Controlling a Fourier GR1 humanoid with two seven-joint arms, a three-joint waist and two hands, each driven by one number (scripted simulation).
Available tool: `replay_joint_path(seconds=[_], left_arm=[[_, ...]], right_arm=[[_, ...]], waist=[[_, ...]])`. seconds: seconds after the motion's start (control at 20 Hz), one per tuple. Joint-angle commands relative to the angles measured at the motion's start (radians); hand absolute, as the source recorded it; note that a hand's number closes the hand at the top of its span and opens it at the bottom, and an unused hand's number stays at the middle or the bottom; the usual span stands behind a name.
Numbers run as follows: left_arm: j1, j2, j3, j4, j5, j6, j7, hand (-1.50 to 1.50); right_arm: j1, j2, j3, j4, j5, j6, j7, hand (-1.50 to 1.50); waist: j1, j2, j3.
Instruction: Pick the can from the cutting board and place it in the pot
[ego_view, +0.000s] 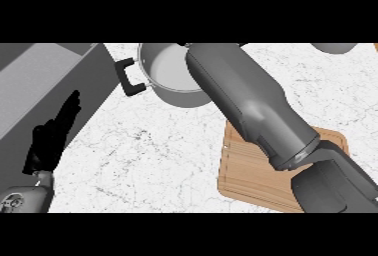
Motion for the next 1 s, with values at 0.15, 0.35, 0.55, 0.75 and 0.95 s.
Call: replay_joint_path(seconds=[0.15, 0.35, 0.55, 0.75, 0.95], left_arm=[[0.027, -0.001, -0.004, -0.012, 0.004, -0.014, -0.016, 0.00], [-0.009, 0.026, 0.016, -0.030, 0.010, -0.023, 0.013, 0.00], [0.011, 0.003, -0.002, -0.020, -0.001, -0.014, -0.013, 0.00], [-0.013, -0.005, 0.005, 0.001, 0.005, -0.011, -0.004, 0.00], [0.000, -0.011, -0.004, -0.035, 0.006, -0.010, 0.015, 0.00]], right_arm=[[0.025, -0.010, -0.061, 0.135, -0.020, -0.108, -0.031, 1.50], [0.057, -0.005, -0.126, 0.135, -0.068, -0.205, -0.041, -1.50], [0.084, -0.010, -0.196, 0.109, -0.131, -0.271, -0.140, -1.50], [0.081, -0.001, -0.221, 0.118, -0.147, -0.299, -0.207, -1.50], [0.085, -0.025, -0.226, 0.082, -0.132, -0.441, -0.277, -1.50]], waist=[[0.007, 0.010, 0.001], [0.009, 0.014, 0.003], [0.010, 0.018, 0.004], [0.008, 0.019, 0.003], [0.013, 0.013, 0.005]])
